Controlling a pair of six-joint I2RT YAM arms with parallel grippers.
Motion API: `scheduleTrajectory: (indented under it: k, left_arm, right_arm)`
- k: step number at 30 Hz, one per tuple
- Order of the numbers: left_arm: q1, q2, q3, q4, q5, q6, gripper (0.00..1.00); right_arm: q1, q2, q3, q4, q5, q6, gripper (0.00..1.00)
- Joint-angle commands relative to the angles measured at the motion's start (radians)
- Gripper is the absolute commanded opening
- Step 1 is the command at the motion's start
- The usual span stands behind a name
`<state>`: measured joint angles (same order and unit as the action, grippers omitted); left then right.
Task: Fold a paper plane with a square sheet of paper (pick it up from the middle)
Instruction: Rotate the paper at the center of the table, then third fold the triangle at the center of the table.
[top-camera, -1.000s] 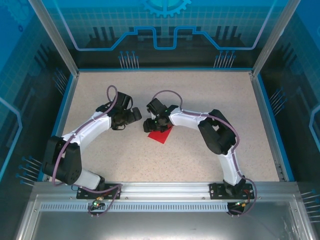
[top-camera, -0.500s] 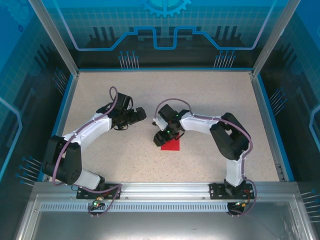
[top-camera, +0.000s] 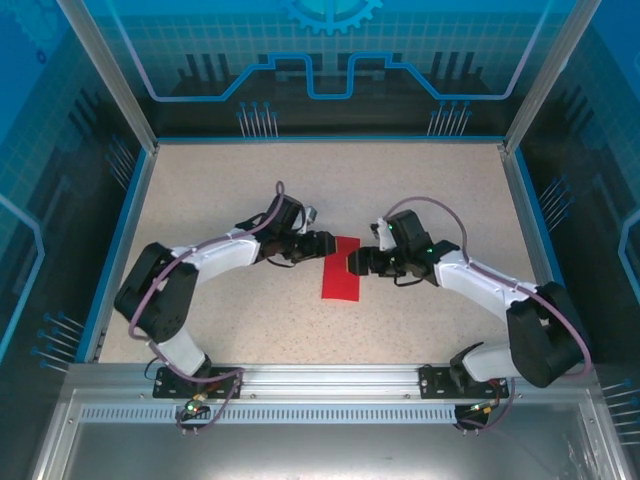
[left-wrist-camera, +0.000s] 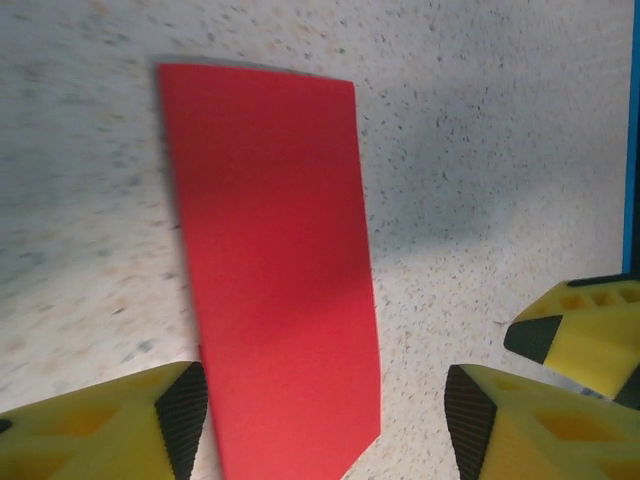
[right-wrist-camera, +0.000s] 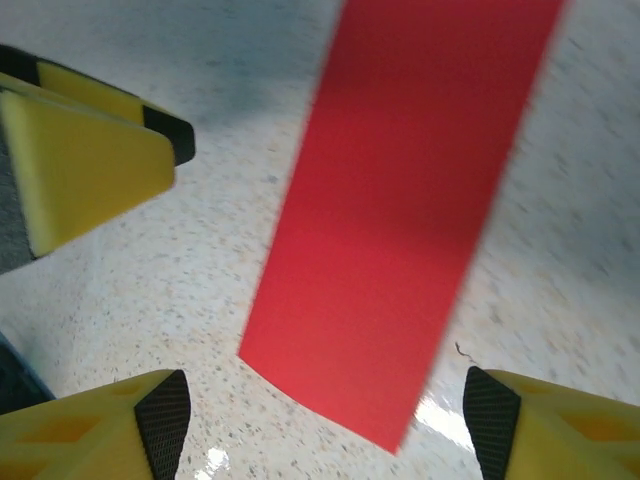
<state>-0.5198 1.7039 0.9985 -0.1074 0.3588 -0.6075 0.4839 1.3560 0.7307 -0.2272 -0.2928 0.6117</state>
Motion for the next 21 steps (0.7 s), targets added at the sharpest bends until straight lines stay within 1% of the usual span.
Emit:
scheduleTrajectory:
  k: [1,6,9,11,14,18,21]
  left_arm:
    - [-0.008,0.07,0.05,0.076,0.062,-0.036,0.64]
    - [-0.021,0.162,0.109,0.066,0.071,-0.046,0.59]
    - [-0.033,0.199,0.144,0.037,0.06,-0.043,0.59]
    - [-0.037,0.223,0.165,-0.003,0.032,-0.043,0.59]
    - [-0.037,0.249,0.18,-0.066,-0.038,-0.052,0.59]
    - [-0.037,0.248,0.16,-0.095,-0.11,-0.063,0.59]
    - [-0.038,0.251,0.146,-0.096,-0.117,-0.064,0.59]
  right_arm:
    - [-0.026,-0.029,-0.053,0.063,-0.033,0.129,0.77]
    - [-0.027,0.023,-0.078,0.084,-0.058,0.191,0.77]
    - [-0.021,0.056,-0.085,0.11,-0.075,0.215,0.77]
    - [-0.013,0.07,-0.082,0.112,-0.074,0.225,0.76]
    - [-0.002,0.095,-0.07,0.092,-0.064,0.251,0.75]
    - [0.011,0.129,-0.051,0.057,-0.066,0.293,0.71]
    - [0.037,0.148,-0.033,0.052,-0.068,0.301,0.7]
